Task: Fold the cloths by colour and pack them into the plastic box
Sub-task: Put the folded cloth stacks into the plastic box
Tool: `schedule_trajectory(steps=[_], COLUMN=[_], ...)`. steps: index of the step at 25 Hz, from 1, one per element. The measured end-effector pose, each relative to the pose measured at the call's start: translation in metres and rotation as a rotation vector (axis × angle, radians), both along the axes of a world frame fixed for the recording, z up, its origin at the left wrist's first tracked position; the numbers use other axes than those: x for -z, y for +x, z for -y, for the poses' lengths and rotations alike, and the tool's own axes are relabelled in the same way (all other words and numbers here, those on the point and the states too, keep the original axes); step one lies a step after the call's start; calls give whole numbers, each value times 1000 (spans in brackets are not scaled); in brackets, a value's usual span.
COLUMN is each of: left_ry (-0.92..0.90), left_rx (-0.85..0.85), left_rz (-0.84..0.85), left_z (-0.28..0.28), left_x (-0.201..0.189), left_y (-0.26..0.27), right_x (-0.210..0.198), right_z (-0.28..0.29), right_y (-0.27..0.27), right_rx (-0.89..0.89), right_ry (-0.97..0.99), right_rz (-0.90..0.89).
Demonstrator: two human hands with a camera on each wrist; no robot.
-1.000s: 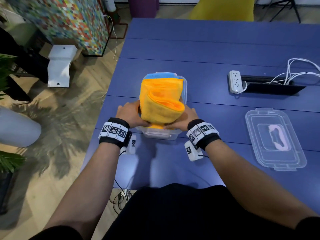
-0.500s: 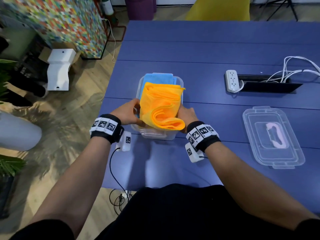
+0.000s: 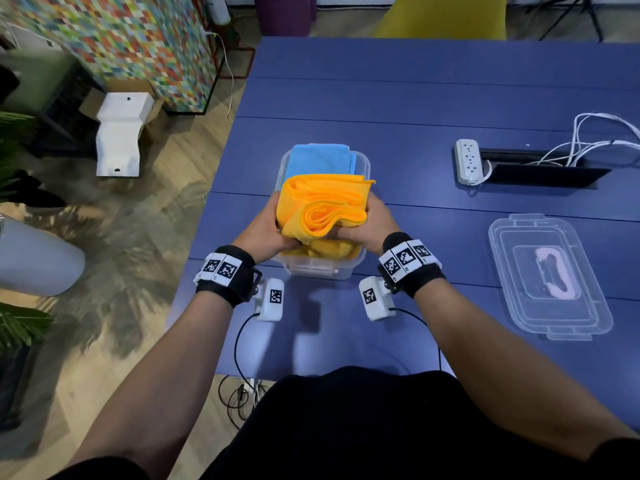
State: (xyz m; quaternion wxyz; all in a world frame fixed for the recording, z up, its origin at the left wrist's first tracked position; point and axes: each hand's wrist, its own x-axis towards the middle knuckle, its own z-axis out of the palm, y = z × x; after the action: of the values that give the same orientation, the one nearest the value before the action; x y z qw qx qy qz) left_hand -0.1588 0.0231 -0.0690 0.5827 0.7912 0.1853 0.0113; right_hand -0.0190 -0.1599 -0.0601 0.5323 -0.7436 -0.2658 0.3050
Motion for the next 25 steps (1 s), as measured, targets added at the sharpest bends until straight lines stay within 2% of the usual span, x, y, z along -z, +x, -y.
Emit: schedule_trajectory(steps=[3, 5, 8, 10, 11, 13, 16, 19, 21, 23, 25], left_ry=[43, 248, 672, 749, 713, 535, 290, 101, 39, 28, 31], left_rx=[68, 143, 298, 350, 351, 327, 154, 21, -57, -52, -11], left_rz=[-23, -156, -403, -521, -534, -434, -203, -58, -5, 48, 33], left_z=[-4, -6, 3, 11, 11, 0, -12, -11, -8, -4, -1], left_x=[5, -4, -16, -21, -20, -13, 5, 18, 20, 17, 17], left_y=[-2, 2, 14, 26, 31, 33, 19, 9, 7, 8, 12], right_x=[-5, -7, 2, 11, 17, 22, 24, 25, 26, 27, 9], right_z=[-3, -7, -16, -23, -27, -31, -32, -38, -39, -33, -24], right_y=[-1, -8, -14, -14, -13, -11, -8, -4, -3, 5, 9], right_rx=[-182, -313, -333, -324, -301, -288, -342, -350, -295, -168, -248], right_ry=[-76, -224, -342, -440, -473, -505, -538, -543, -405, -275, -321], right_rz=[194, 345, 551, 587, 568, 572, 683, 625, 461, 311, 372])
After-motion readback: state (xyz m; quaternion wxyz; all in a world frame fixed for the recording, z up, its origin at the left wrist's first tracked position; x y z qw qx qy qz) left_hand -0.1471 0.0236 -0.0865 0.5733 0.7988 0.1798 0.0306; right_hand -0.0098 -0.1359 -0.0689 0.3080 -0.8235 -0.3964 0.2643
